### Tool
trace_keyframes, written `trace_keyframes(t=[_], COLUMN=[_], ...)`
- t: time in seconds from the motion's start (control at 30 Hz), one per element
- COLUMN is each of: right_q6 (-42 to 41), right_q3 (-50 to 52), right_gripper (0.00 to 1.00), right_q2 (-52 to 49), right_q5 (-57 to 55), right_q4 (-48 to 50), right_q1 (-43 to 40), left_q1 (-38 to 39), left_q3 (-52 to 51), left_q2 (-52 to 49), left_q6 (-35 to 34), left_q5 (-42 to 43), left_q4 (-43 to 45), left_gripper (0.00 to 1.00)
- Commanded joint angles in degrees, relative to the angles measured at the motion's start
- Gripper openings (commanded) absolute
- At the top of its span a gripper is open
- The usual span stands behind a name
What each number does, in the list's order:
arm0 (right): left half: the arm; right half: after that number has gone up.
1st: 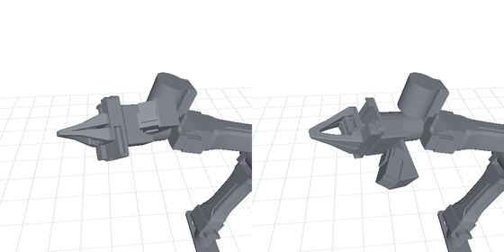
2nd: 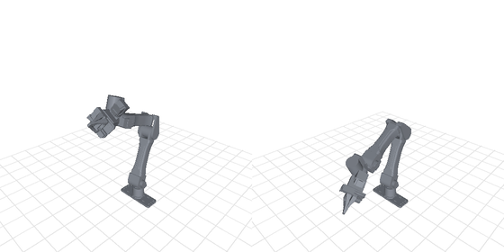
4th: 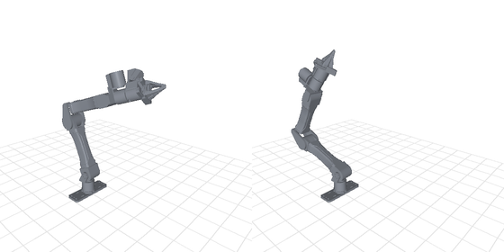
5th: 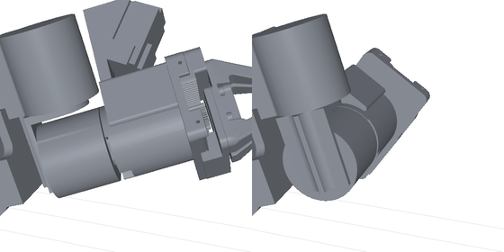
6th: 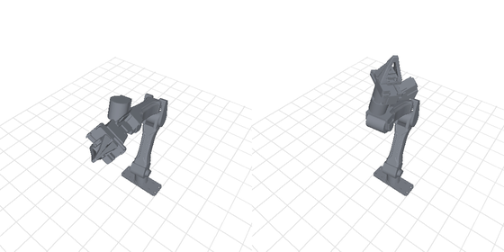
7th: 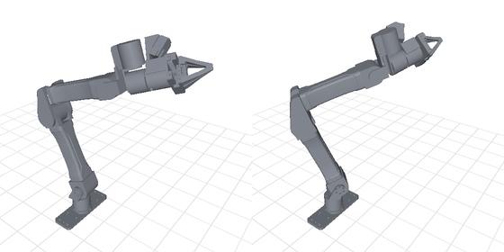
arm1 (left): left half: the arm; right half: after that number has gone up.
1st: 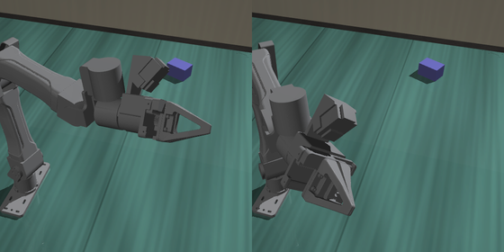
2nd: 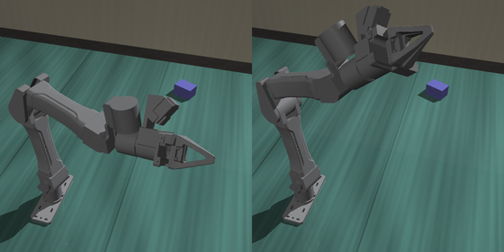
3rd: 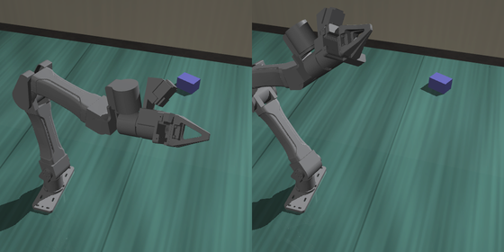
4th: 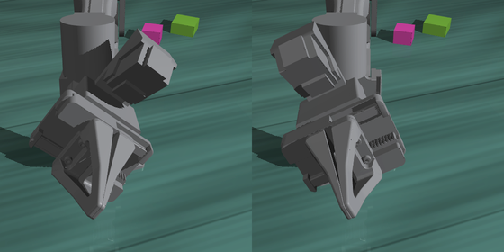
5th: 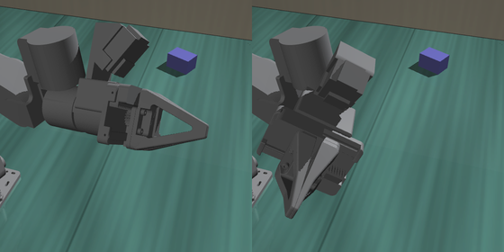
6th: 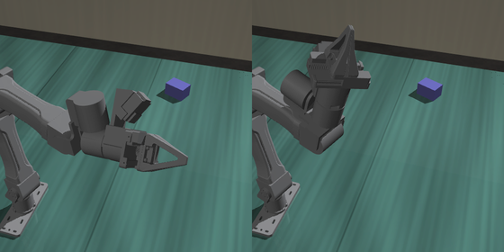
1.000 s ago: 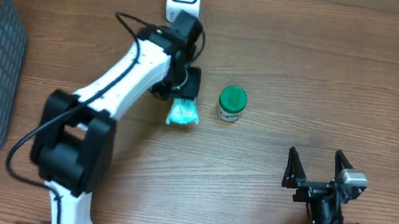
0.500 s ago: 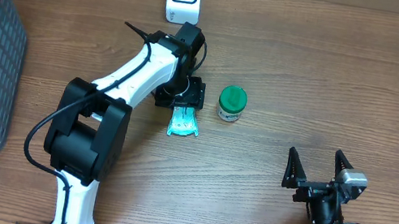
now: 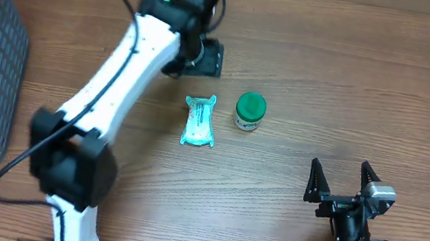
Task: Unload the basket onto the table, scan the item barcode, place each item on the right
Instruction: 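Release the packet onto the table beside the jar, then reach the left gripper into the basket and grasp the orange item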
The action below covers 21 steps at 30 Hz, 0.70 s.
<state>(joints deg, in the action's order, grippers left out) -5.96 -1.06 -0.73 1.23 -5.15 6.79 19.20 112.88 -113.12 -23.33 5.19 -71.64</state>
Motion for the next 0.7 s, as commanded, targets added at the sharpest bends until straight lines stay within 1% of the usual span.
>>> trace_keyframes(t=[0.0, 0.1, 0.2, 0.37, 0.5, 0.57, 0.67], right_q6=[-0.07, -0.07, -0.07, -0.07, -0.07, -0.07, -0.07], right_q3=[0.59, 0.59, 0.59, 0.59, 0.59, 0.59, 0.59], right_gripper=[1.00, 1.00, 1.00, 1.00, 1.00, 1.00, 1.00], right_q2=[0.50, 0.50, 0.50, 0.50, 0.50, 0.50, 0.50], right_q5=[-0.09, -0.09, -0.09, -0.09, -0.09, -0.09, -0.09], right_q4=[0.37, 0.35, 0.35, 0.35, 0.35, 0.35, 0.35], right_q1=[-0.07, -0.07, -0.07, -0.07, -0.07, -0.07, -0.07], left_q1=[-3.69, -7.80, -13.84, -26.69, -38.34, -43.93, -49.88], left_q3=[4.28, 4.68, 4.68, 4.68, 4.68, 4.57, 4.50], left_q2=[7.54, 11.91, 15.91, 20.72, 21.81, 21.53, 20.83], left_q6=[1.53, 1.53, 1.51, 1.51, 1.40, -0.15, -0.72], left_q5=[-3.54, -4.57, -4.74, -4.72, -3.98, -3.65, -3.67], left_q4=[-1.53, -2.75, -4.31, -5.97, -4.52, -4.17, -3.87], left_gripper=[0.74, 0.77, 0.79, 0.79, 0.78, 0.78, 0.77])
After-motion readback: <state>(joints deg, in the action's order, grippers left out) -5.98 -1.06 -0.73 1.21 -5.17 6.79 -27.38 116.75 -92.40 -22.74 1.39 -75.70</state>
